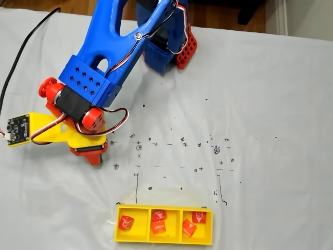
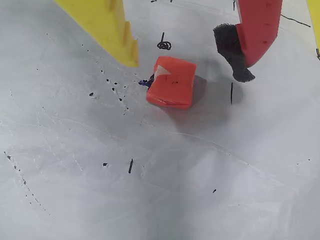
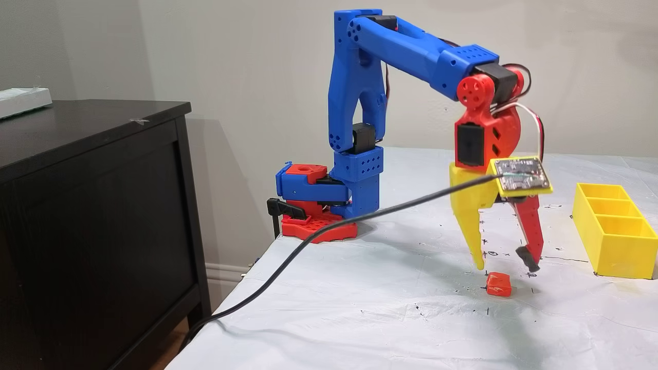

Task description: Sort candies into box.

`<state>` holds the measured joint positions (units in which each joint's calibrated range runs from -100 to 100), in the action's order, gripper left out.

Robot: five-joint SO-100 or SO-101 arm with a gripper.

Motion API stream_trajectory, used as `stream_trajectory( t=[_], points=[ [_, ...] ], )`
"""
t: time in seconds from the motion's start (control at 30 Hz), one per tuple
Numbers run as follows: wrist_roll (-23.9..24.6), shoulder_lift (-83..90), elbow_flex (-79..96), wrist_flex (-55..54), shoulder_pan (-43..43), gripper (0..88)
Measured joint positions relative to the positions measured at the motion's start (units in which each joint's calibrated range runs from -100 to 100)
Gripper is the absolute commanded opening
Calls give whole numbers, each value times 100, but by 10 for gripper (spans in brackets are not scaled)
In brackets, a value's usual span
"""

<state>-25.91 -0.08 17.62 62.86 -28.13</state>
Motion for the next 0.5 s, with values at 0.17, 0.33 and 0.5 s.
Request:
stream_trajectory(
  t=[0.17, 0.33, 0.5],
  points=[
    [0, -169, 0, -79, 0, 270],
    [0, -262, 0, -167, 0, 276],
    [0, -398, 0, -230, 0, 273]
  ],
)
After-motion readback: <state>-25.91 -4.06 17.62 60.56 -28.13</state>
